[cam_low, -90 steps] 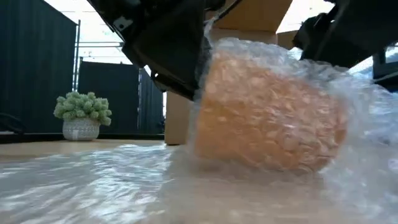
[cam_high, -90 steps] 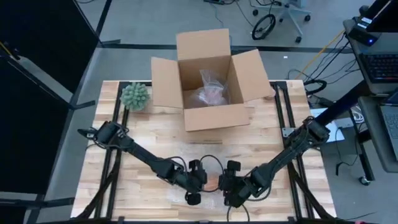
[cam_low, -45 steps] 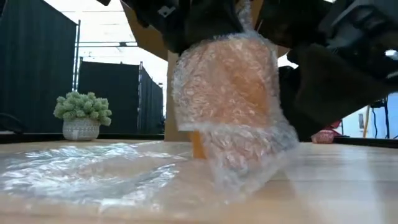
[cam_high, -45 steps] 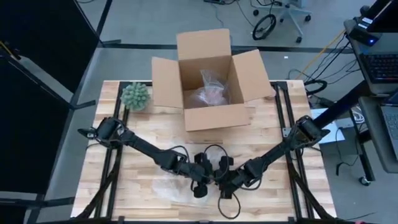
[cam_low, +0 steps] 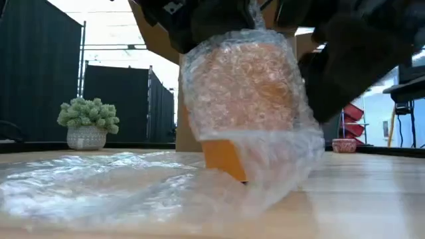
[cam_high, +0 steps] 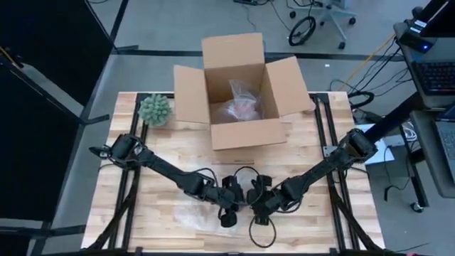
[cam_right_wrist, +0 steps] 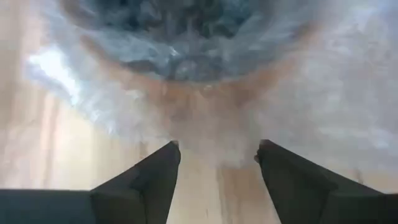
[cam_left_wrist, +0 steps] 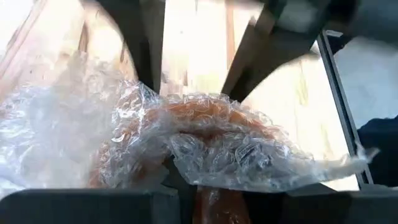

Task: Wrap mug
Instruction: Wrap the orange mug with the left bubble wrap

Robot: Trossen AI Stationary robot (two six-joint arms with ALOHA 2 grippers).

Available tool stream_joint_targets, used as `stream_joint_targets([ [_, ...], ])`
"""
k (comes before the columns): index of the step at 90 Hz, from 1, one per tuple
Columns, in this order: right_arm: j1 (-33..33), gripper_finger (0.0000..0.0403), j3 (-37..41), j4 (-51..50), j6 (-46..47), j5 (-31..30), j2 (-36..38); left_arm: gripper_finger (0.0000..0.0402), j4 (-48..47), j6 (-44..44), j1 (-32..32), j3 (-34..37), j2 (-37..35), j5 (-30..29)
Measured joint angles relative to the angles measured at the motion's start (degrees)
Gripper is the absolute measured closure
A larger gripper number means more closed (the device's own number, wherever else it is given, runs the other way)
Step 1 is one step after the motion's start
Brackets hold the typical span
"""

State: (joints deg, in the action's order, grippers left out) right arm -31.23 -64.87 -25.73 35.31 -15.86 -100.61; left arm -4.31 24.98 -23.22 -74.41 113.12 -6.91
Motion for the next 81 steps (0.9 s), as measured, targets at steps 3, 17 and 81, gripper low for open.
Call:
stream_joint_targets([
  [3,-0.24,0.0198,-0.22,-1.2,0.47,0.15,1.16,0.0306,-0.28,0.01,0.0,-0.12,-0.42,-0.01],
  [17,-0.34,0.0198,-0.23,-3.33,3.46,0.41,5.21,0.0306,-3.28,-0.92,0.28,-1.54,-1.25,-0.2],
  [81,0.18,0.0198,-0.38,9.83,-0.66,-8.35,-0.2,0.0306,-18.22,-0.89,0.98,-7.86,-2.84,-0.78],
])
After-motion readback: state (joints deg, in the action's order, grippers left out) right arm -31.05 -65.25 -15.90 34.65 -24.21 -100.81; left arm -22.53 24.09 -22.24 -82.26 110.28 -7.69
